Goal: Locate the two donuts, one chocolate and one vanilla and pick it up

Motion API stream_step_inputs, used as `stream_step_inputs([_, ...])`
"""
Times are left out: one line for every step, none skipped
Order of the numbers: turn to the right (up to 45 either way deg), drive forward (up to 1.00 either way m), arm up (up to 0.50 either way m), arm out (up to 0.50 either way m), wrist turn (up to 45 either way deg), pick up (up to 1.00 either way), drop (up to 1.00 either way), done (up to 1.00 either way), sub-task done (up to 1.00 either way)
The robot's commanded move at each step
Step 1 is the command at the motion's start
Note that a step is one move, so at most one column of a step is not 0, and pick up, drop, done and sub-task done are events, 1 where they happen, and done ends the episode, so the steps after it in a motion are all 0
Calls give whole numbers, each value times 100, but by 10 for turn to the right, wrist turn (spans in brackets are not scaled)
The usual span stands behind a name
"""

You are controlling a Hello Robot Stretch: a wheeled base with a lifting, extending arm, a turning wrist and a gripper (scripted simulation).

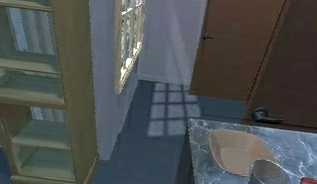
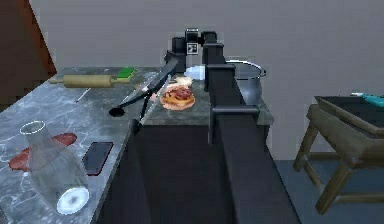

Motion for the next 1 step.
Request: stream_step_inputs([0,0,0,0,450,0,0,0,0])
